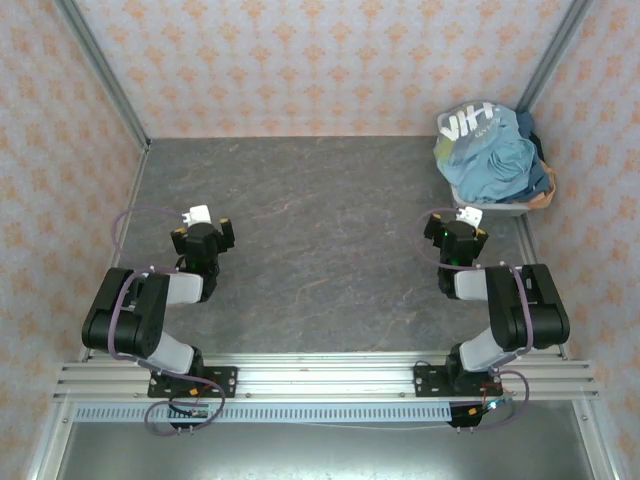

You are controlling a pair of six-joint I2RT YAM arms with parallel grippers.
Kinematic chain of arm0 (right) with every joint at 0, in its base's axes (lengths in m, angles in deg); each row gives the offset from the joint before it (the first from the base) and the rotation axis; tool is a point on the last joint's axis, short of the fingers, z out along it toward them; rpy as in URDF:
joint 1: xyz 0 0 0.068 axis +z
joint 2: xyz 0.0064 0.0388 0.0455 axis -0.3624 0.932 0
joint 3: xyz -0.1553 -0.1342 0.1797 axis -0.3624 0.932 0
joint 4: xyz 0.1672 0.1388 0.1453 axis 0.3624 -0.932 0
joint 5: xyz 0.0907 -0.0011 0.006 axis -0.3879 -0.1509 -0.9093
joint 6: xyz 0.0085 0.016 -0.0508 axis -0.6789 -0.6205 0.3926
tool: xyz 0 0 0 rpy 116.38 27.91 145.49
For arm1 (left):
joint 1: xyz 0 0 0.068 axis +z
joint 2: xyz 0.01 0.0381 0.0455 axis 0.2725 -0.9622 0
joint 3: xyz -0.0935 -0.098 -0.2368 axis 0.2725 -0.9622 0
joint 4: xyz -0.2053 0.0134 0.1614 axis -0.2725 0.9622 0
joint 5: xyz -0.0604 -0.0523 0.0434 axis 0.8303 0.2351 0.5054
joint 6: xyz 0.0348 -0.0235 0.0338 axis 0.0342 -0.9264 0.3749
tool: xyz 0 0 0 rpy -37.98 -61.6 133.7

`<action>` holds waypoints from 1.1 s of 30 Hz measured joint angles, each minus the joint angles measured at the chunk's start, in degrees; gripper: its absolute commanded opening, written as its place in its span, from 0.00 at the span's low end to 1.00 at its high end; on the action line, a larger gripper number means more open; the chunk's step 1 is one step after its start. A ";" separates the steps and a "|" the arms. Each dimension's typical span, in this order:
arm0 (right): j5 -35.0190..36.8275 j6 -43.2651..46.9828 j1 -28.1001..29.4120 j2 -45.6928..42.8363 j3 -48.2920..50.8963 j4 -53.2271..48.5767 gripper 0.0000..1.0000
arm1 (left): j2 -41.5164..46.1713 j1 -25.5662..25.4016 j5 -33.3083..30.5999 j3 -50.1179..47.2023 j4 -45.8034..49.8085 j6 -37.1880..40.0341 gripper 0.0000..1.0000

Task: Fold and stack the t-shirts

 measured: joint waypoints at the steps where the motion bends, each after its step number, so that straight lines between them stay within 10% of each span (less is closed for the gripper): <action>1: 0.00 0.00 0.00 0.00 0.00 0.00 0.99 | 0.00 0.00 -0.02 0.00 0.00 0.00 1.00; 26: -0.37 0.42 0.11 -1.86 0.07 -0.92 0.99 | 0.94 -0.02 -0.22 0.17 1.62 0.00 1.00; 33: 5.70 -1.31 4.31 -21.97 -10.93 -24.26 0.99 | 19.30 -5.40 -7.93 5.40 13.57 1.33 1.00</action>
